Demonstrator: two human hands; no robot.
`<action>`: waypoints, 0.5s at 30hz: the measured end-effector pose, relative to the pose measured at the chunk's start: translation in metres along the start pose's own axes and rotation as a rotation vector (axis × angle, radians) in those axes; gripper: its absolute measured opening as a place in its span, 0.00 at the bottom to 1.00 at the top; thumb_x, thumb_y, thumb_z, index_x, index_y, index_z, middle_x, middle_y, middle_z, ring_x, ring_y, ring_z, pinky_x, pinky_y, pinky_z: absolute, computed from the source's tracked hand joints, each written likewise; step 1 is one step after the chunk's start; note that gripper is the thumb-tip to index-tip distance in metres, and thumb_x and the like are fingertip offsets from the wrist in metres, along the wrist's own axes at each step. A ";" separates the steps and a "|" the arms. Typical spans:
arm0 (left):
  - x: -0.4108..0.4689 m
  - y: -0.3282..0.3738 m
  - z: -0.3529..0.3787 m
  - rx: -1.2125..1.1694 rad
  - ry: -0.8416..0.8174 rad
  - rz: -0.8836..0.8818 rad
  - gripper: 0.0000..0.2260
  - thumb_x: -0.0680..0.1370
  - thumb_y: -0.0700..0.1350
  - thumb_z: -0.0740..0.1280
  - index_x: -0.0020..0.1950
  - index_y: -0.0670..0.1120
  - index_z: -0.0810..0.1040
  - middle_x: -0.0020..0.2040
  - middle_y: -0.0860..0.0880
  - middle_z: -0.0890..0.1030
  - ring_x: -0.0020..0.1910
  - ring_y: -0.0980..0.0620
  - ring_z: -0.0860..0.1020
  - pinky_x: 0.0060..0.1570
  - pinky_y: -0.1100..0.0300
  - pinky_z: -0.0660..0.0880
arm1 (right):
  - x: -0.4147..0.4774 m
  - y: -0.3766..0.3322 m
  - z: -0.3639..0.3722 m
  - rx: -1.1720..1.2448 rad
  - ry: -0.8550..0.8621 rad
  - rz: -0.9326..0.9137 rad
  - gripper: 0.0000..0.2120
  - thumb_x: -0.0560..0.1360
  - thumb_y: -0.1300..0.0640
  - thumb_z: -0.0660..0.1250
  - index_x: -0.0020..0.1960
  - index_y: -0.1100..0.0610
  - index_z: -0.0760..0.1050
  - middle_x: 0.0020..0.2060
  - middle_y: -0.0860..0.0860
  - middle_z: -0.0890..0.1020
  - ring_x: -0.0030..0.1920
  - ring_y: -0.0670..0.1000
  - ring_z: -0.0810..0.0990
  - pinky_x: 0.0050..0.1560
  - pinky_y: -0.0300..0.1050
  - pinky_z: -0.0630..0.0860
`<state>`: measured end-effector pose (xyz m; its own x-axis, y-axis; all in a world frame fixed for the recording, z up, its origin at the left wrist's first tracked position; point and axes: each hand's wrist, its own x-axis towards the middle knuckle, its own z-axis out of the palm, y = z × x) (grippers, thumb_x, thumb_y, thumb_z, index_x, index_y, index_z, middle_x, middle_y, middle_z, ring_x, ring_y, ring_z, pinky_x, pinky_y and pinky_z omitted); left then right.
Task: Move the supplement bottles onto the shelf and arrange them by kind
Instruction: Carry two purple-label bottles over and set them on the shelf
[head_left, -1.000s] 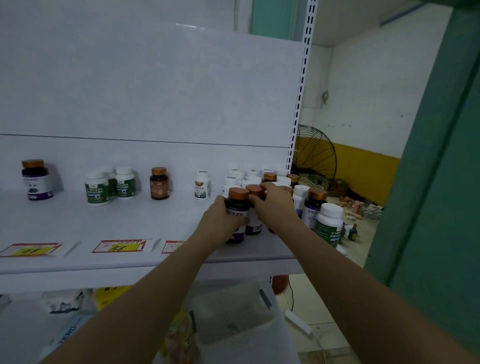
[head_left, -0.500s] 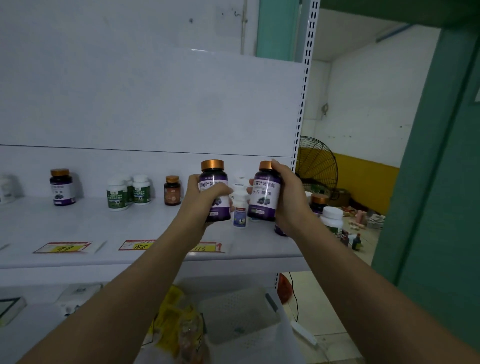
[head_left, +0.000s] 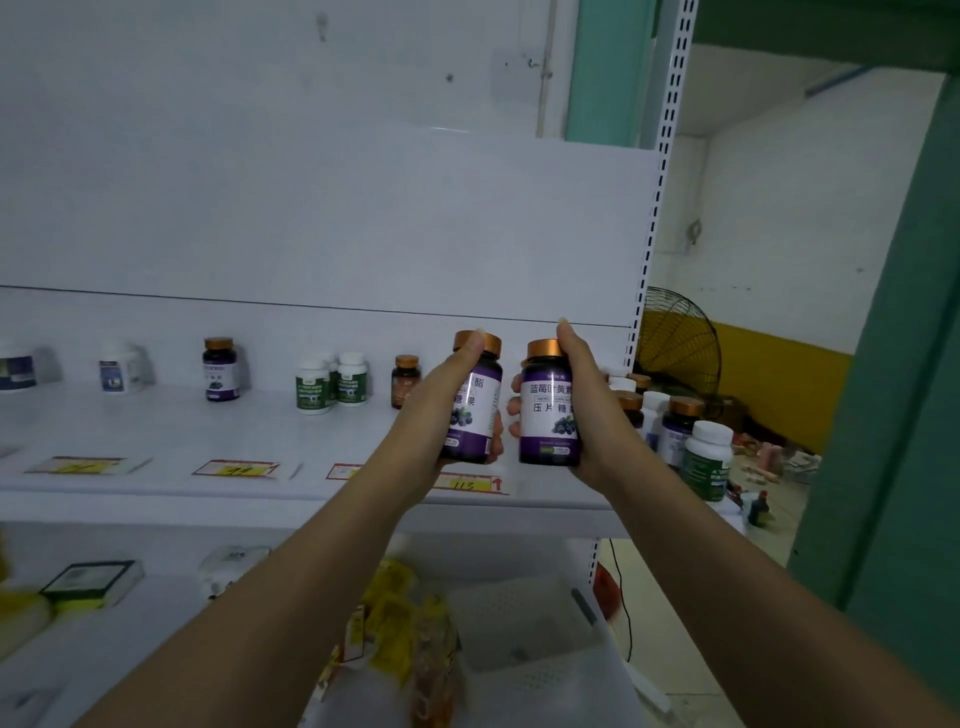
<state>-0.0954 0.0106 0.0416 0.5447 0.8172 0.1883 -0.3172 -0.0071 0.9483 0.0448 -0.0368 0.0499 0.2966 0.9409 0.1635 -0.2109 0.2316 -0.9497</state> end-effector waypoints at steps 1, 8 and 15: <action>-0.006 0.002 -0.004 0.027 0.019 0.014 0.15 0.75 0.61 0.63 0.46 0.48 0.74 0.33 0.47 0.77 0.30 0.50 0.76 0.34 0.57 0.76 | -0.001 0.001 0.005 -0.019 -0.006 -0.008 0.24 0.75 0.35 0.59 0.46 0.56 0.76 0.31 0.51 0.83 0.31 0.50 0.81 0.38 0.45 0.79; -0.066 0.025 -0.055 0.187 0.237 0.118 0.22 0.71 0.58 0.71 0.59 0.48 0.73 0.41 0.46 0.79 0.34 0.50 0.79 0.37 0.55 0.76 | -0.011 0.016 0.065 -0.116 -0.191 -0.011 0.25 0.75 0.36 0.59 0.51 0.58 0.77 0.32 0.54 0.83 0.30 0.51 0.81 0.39 0.47 0.81; -0.153 0.054 -0.126 0.229 0.501 0.172 0.17 0.71 0.51 0.72 0.56 0.48 0.73 0.41 0.43 0.78 0.33 0.48 0.78 0.35 0.57 0.77 | -0.035 0.040 0.160 -0.081 -0.379 0.005 0.22 0.76 0.38 0.60 0.45 0.57 0.77 0.30 0.53 0.82 0.27 0.50 0.80 0.32 0.44 0.81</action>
<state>-0.2941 -0.0422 0.0316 0.0482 0.9661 0.2536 -0.1620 -0.2430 0.9564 -0.1230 -0.0205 0.0492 -0.0731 0.9700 0.2319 -0.1327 0.2210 -0.9662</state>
